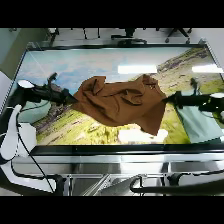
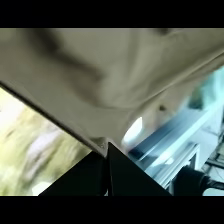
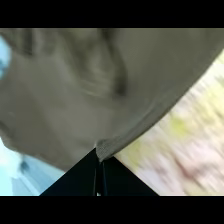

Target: Fold the shirts.

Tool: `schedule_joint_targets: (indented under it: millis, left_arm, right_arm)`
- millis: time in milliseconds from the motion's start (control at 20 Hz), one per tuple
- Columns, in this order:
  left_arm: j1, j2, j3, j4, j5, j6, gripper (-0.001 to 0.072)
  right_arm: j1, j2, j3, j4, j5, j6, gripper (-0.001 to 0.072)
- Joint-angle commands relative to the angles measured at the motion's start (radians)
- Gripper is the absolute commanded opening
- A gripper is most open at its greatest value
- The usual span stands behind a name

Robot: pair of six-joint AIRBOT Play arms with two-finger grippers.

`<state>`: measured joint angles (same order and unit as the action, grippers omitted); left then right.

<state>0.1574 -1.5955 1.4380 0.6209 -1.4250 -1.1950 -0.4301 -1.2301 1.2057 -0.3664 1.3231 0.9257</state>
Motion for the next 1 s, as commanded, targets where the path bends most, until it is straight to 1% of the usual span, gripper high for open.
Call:
schedule_joint_targets:
  millis: [0,100,200,350,450,550,600,650,750,800,900,950]
  left_arm:
    - [0.027,0.179,0.216,-0.191,-0.041,0.005,0.0017]
    - [0.073,0.304,0.364,-0.259,-0.006,-0.010,0.0017]
    - [0.134,0.429,0.488,-0.264,0.062,-0.043,0.0017]
    - [0.274,0.576,0.616,-0.246,0.109,-0.046,0.0017]
    - [0.413,0.655,0.634,-0.246,0.106,-0.044,0.0017]
    - [0.566,0.724,0.570,-0.246,0.095,-0.040,0.0017]
    - [0.623,0.744,0.520,-0.248,0.075,-0.040,0.0017]
    - [0.643,0.753,0.469,-0.248,0.064,-0.040,0.0017]
    - [0.596,0.734,0.371,-0.248,0.059,-0.005,0.0018]
    - [0.532,0.700,0.328,-0.247,0.052,0.029,0.0018]
    - [0.357,0.604,0.246,-0.225,0.051,0.099,0.0018]
    - [0.271,0.547,0.209,-0.169,0.077,0.111,0.0018]
  right_arm:
    - [-0.055,0.186,0.241,0.253,0.077,-0.063,0.0016]
    - [-0.103,0.296,0.420,0.311,0.037,-0.066,0.0016]
    - [-0.156,0.394,0.564,0.310,-0.018,-0.066,0.0016]
    - [-0.230,0.497,0.692,0.288,-0.090,-0.066,0.0016]
    - [-0.237,0.533,0.727,0.272,-0.109,-0.062,0.0016]
    - [-0.237,0.544,0.731,0.272,-0.125,-0.063,0.0016]
    - [-0.237,0.539,0.730,0.268,-0.115,-0.063,0.0016]
    - [-0.237,0.529,0.729,0.256,-0.091,-0.062,0.0016]
    - [-0.237,0.488,0.712,0.251,-0.018,-0.063,0.0015]
    - [-0.234,0.466,0.679,0.253,0.011,-0.063,0.0015]
    - [-0.214,0.431,0.564,0.260,0.036,-0.078,0.0015]
    - [-0.179,0.410,0.478,0.246,0.034,-0.111,0.0016]
